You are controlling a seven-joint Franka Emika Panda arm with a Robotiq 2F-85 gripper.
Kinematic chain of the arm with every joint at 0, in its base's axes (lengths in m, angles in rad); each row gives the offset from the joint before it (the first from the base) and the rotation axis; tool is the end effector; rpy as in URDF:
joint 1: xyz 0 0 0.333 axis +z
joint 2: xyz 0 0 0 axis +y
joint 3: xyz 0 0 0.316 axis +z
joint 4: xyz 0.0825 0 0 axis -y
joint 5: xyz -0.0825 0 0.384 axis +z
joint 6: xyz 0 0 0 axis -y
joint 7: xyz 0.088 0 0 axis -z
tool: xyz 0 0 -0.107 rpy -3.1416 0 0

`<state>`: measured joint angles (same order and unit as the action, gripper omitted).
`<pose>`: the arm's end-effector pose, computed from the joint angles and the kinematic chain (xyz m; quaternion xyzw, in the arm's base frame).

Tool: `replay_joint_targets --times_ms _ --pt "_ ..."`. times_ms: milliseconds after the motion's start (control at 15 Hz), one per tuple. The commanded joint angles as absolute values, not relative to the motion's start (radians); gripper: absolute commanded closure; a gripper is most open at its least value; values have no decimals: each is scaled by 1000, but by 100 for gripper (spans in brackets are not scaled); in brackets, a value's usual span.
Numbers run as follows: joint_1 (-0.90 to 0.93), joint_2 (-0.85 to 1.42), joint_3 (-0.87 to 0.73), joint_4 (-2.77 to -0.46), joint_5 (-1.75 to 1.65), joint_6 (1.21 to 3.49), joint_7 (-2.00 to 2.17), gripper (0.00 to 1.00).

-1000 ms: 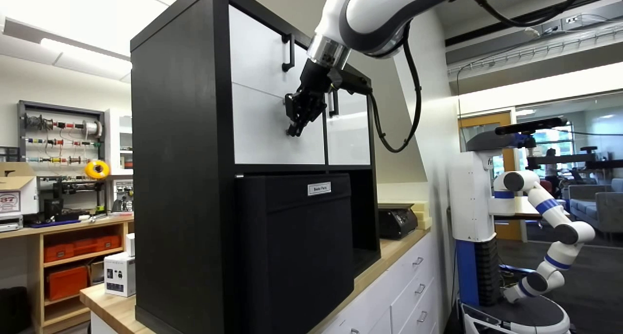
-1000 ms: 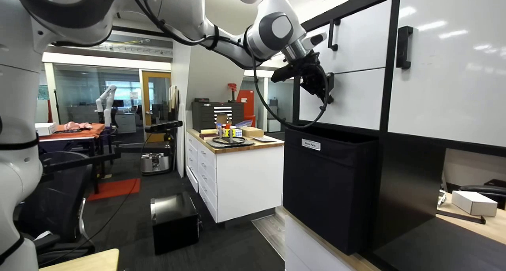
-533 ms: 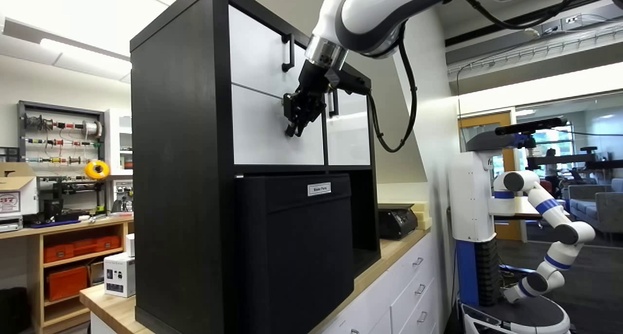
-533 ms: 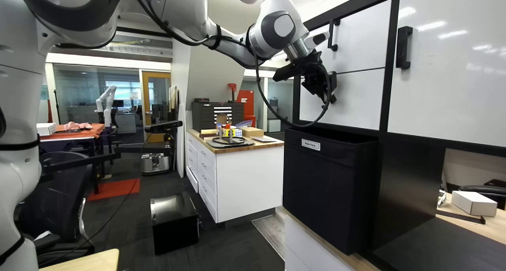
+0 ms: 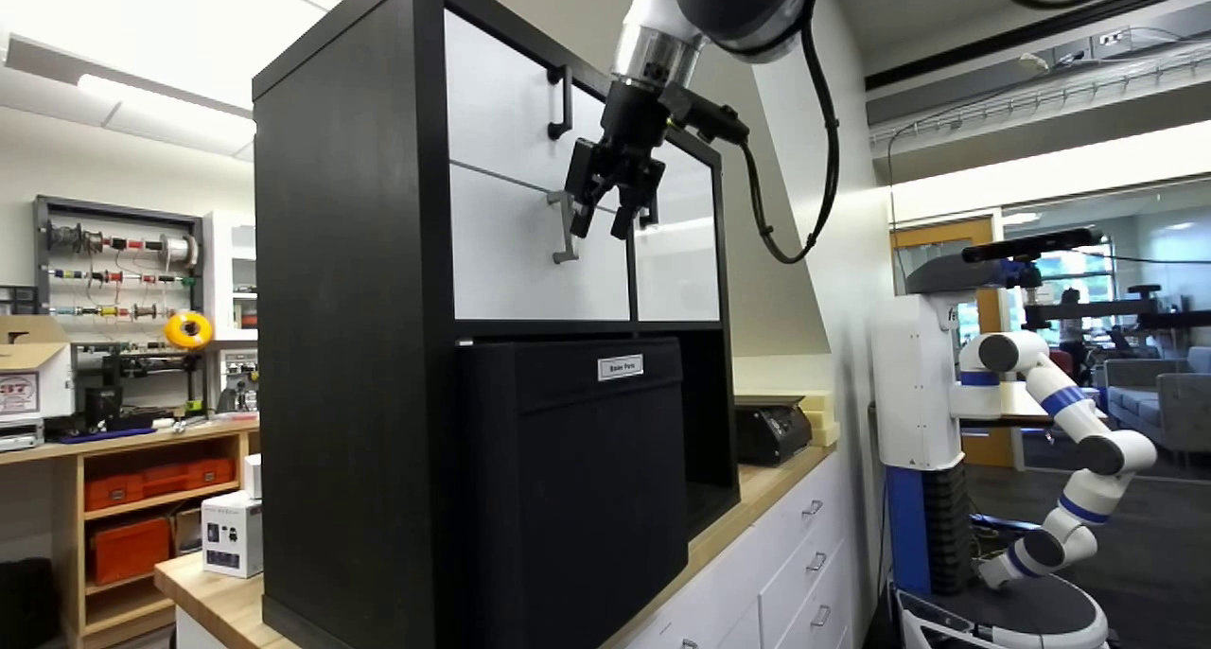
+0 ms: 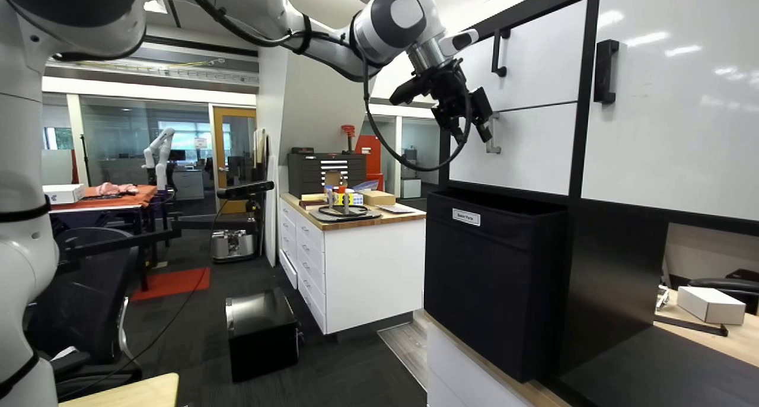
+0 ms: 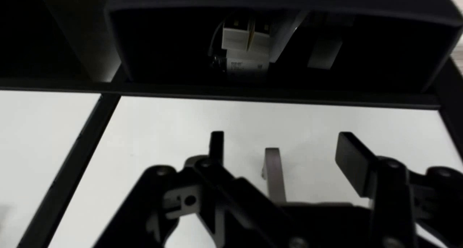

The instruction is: Close the open drawer

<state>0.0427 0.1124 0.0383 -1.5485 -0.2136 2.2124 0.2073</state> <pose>0.6369 0.0432 0.6411 0.9574 -0.0230 0.2820 0.0576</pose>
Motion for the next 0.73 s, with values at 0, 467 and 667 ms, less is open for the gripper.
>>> replay_joint_targets --times_ms 0,467,667 --pt "69 -7 57 -1659 -150 2090 223 0" --pt "83 -131 91 -1786 -105 1931 298 0" --pt "78 -71 92 -1723 -118 1956 260 0"
